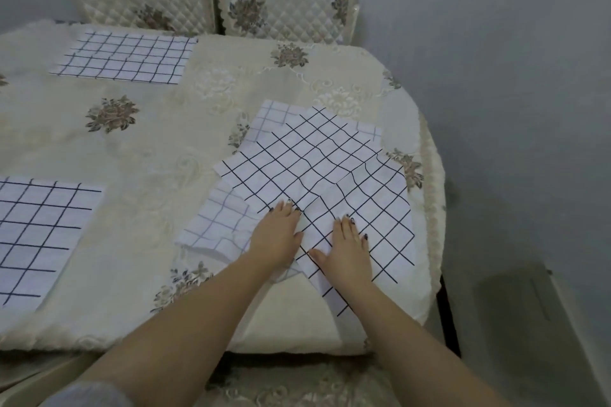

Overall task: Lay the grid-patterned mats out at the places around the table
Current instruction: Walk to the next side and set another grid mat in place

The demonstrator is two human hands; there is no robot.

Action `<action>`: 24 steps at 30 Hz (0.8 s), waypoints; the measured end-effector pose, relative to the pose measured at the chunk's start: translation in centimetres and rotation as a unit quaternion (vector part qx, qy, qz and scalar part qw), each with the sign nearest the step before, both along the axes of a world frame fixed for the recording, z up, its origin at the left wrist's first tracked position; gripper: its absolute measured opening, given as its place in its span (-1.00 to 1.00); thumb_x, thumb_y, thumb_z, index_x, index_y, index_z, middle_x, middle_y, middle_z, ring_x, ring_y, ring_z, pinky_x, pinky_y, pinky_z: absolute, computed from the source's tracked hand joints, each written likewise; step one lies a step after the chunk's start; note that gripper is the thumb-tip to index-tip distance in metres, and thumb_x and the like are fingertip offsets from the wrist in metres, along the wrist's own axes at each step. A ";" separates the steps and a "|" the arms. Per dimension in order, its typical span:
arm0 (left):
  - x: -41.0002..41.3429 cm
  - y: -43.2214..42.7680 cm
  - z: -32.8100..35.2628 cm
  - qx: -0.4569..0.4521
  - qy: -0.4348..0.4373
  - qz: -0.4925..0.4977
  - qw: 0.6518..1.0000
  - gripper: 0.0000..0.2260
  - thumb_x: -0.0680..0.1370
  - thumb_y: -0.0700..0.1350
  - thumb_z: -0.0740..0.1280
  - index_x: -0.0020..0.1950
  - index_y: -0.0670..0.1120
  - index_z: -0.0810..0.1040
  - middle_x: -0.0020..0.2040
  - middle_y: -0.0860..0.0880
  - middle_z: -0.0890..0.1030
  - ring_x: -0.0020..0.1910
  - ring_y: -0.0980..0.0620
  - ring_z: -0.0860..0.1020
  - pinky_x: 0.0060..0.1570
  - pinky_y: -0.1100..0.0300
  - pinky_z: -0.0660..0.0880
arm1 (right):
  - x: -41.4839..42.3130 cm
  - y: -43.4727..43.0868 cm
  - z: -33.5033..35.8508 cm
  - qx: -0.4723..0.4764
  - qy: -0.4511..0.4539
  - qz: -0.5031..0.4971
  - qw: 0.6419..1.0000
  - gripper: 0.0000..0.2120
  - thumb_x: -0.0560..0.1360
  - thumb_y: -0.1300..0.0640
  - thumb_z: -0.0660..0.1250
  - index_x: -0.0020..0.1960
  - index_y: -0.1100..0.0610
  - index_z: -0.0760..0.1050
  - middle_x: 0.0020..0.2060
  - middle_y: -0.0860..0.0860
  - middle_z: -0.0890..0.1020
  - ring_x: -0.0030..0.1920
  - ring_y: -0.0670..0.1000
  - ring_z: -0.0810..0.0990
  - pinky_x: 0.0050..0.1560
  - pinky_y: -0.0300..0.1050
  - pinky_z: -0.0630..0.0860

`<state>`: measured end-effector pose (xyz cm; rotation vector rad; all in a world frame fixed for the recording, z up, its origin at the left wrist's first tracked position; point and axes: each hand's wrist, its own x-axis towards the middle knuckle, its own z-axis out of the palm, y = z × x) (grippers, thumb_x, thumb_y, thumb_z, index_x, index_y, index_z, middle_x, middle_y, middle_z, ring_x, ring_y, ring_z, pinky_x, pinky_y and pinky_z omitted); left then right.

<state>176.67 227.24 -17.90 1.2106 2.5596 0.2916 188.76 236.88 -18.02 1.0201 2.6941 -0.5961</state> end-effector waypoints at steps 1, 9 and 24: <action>-0.1 0.5 0.1 0.000 -0.002 -0.006 1.000 -0.59 0.60 -0.02 0.19 0.42 -0.14 0.31 0.49 -0.10 0.26 0.51 -0.10 0.14 0.39 0.07 0.21 | 0.0 0.2 0.0 -0.001 0.000 -0.006 1.000 -0.20 0.53 -0.23 0.15 0.56 0.15 -0.13 0.56 0.07 -0.10 0.56 0.03 -0.16 0.53 0.10 -0.14; -3.0 4.6 0.4 -0.001 0.009 -0.056 0.998 -0.60 0.59 -0.04 0.20 0.37 -0.19 0.35 0.42 -0.12 0.34 0.42 -0.10 0.26 0.29 0.07 0.30 | -2.6 2.1 -0.4 0.005 0.024 -0.045 0.999 -0.20 0.54 -0.23 0.15 0.56 0.14 -0.11 0.56 0.07 -0.09 0.56 0.03 -0.15 0.52 0.11 -0.14; -10.3 11.9 0.5 0.032 -0.020 -0.073 0.997 -0.57 0.60 -0.05 0.22 0.45 -0.16 0.32 0.50 -0.09 0.27 0.50 -0.06 0.16 0.38 0.11 0.19 | -10.4 8.6 -1.4 0.019 0.043 -0.085 0.995 -0.19 0.53 -0.24 0.16 0.56 0.17 -0.10 0.56 0.09 -0.09 0.56 0.05 -0.13 0.52 0.11 -0.13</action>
